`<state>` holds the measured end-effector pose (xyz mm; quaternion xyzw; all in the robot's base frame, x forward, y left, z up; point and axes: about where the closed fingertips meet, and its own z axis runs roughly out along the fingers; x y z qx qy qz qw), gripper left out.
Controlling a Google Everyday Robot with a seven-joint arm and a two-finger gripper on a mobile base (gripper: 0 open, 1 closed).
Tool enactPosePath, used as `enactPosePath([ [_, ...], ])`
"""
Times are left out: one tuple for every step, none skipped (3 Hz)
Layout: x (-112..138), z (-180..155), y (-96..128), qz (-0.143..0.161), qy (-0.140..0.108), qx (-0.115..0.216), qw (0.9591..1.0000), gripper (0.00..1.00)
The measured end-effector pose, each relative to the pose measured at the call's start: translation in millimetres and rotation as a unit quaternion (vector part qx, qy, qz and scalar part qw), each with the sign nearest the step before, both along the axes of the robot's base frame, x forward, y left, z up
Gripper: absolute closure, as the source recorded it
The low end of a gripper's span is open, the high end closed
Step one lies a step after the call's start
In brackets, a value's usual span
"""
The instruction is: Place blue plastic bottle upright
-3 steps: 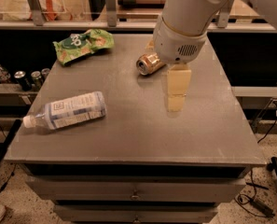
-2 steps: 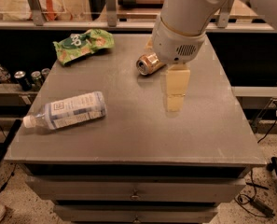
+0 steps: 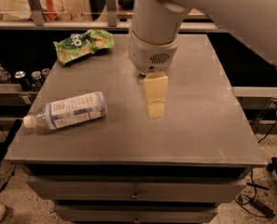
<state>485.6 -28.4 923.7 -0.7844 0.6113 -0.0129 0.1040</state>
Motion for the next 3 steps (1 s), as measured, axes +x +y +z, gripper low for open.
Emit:
enactPosePath([
  [-3,-17,53,0.035,-0.008,-0.052,0.998,0.0],
  [0,-33,103,0.07,-0.007,-0.082,0.9942,0.0],
  [8,-49,142,0.079,0.003,-0.105,0.9913,0.0],
])
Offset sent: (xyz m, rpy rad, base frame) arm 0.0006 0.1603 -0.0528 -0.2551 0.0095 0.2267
